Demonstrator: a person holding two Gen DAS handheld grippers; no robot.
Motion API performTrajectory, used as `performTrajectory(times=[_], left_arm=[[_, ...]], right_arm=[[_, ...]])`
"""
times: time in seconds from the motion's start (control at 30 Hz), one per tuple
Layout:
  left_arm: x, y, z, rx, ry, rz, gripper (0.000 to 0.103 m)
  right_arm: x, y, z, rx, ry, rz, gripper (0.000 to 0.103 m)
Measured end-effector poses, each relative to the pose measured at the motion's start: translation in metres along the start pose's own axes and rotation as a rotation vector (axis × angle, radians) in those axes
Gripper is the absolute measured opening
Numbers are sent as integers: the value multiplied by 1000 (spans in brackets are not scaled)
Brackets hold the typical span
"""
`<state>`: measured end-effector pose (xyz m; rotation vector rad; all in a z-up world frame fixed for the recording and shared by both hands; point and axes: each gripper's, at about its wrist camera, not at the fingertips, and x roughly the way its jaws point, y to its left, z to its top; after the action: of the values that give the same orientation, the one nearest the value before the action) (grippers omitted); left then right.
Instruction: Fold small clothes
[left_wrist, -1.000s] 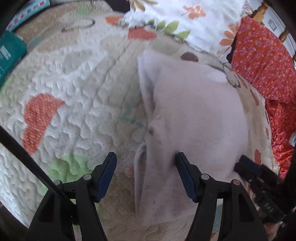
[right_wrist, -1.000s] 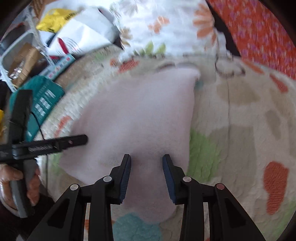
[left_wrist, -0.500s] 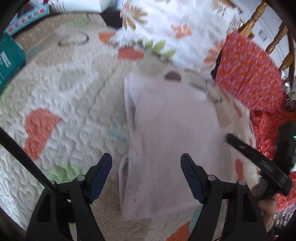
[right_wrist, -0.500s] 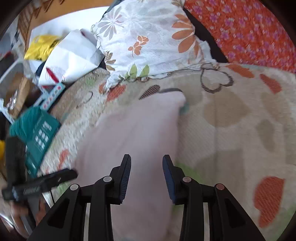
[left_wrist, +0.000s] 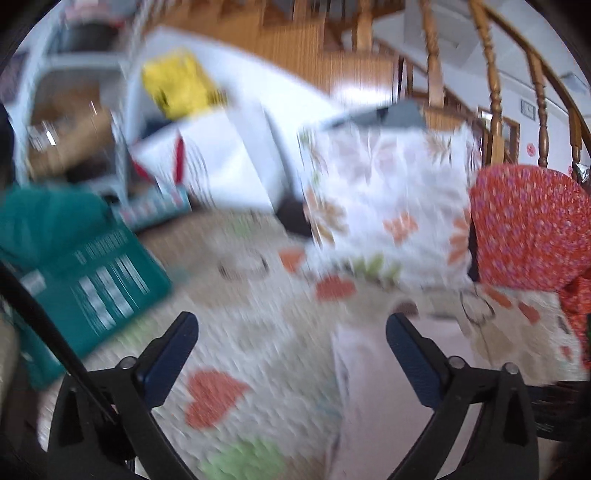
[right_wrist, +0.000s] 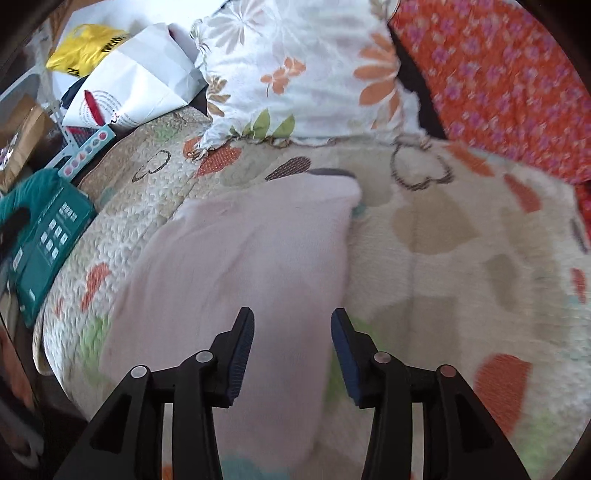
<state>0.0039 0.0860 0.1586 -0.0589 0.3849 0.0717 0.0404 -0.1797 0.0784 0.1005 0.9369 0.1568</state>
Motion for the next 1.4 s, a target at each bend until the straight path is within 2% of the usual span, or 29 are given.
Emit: performTrajectory(times=[0.07, 0.13, 0.23, 0.3, 0.33, 0.43, 0.5, 0.53, 0.57, 0.67, 0.77, 0.83, 0.87, 0.9, 0.97, 1.03, 1.2, 1.27, 1.4], left_arm=[[-17, -5, 1, 35, -85, 23, 103], [-30, -10, 2, 62, -126, 19, 103], [-50, -13, 0, 84, -127, -80, 103], [-65, -12, -3, 71, -144, -106, 103], [-76, -10, -5, 58, -164, -109, 103], [-100, -6, -5, 16, -235, -105, 103], [-111, -2, -2, -20, -272, -85, 103], [-115, -1, -1, -45, -283, -80, 103], [-117, -1, 2, -62, -280, -81, 103], [-112, -7, 11, -37, -241, -85, 103], [-102, -15, 14, -10, -232, -77, 103], [-87, -19, 12, -12, -193, -90, 103], [-78, -20, 8, -13, -163, -101, 103], [-73, -22, 3, -12, -142, -107, 103], [-55, -26, -12, -1, -83, -111, 103], [-40, -29, -25, 18, -22, -115, 103], [-10, -34, -50, 52, 103, -111, 103], [-2, -35, -58, 56, 141, -101, 103], [11, -40, -68, 52, 204, -87, 103]], right_arm=[[-21, -5, -10, 4, -8, -26, 55], [-46, -11, -19, 11, -31, -59, 55], [-91, -16, -31, 12, -102, -138, 58], [-131, -14, -40, -1, -202, -200, 71], [-144, -11, -42, -9, -242, -224, 81], [-193, -1, -56, -55, -440, -348, 100], [-209, 5, -61, -77, -553, -421, 103], [-210, 7, -61, -82, -569, -436, 103], [-208, 6, -58, -87, -562, -439, 103], [-183, -3, -41, -62, -438, -382, 103], [-175, -1, -38, -49, -469, -386, 102], [-169, 3, -35, -41, -495, -399, 102], [-162, 3, -32, -37, -484, -355, 102], [-151, 0, -27, -33, -448, -309, 102], [-119, -5, -21, -18, -305, -222, 101], [-89, -8, -25, -15, -202, -134, 92], [-41, -12, -42, -53, -87, -121, 86], [-36, -17, -43, -39, -87, -80, 85], [-27, -30, -46, -1, -67, -55, 85]])
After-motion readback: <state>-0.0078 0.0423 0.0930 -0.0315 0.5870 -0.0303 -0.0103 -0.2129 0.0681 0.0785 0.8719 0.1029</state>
